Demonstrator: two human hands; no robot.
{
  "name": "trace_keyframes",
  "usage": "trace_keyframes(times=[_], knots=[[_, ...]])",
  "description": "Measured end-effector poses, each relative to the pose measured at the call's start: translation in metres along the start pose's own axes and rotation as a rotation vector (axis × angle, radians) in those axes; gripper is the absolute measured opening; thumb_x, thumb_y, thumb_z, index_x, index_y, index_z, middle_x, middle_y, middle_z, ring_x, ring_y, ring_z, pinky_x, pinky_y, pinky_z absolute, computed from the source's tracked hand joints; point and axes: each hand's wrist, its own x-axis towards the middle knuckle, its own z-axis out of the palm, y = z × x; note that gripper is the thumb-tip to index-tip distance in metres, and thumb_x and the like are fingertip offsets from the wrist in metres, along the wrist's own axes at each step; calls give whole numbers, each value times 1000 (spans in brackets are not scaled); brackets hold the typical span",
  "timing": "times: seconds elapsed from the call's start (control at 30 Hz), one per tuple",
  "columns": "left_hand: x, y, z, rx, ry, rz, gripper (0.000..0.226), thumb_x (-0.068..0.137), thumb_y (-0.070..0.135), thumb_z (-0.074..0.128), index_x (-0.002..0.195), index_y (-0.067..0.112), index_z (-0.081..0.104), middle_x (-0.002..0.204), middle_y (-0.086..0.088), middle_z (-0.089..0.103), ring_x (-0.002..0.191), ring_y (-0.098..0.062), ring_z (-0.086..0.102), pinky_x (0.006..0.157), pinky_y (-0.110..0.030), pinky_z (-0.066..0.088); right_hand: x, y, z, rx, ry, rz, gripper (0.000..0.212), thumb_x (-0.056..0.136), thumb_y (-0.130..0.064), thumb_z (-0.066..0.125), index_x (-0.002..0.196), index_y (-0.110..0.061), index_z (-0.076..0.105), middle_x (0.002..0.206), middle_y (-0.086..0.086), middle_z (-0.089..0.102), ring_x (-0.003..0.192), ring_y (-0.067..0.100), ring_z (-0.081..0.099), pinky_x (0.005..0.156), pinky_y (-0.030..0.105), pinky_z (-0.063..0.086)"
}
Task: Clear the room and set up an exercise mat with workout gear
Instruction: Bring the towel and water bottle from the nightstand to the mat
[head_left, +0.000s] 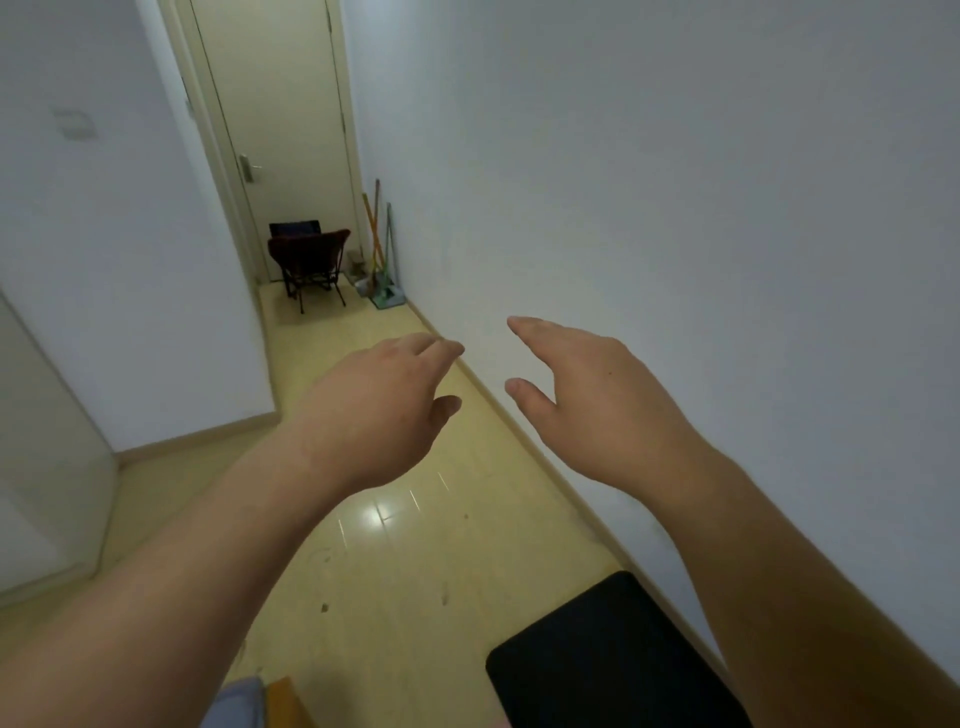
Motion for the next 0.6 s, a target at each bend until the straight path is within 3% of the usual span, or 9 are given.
trace_keyframes(times=[0.43, 0.6], knots=[[65, -168, 30, -2, 38, -8, 55, 103, 44, 43, 154, 30, 27, 155, 13, 36, 135, -11, 43, 105, -29, 41, 154, -49, 85, 32, 6, -40, 57, 102, -41, 51, 155, -30, 35, 154, -14, 44, 140, 5, 42, 112, 21, 29], [89, -249, 39, 12, 42, -58, 54, 102, 46, 43, 153, 31, 29, 154, 15, 37, 134, -10, 45, 105, -28, 42, 232, -79, 131, 73, -17, -112, 54, 102, -42, 49, 154, -30, 37, 154, -14, 43, 140, 5, 43, 113, 23, 32]])
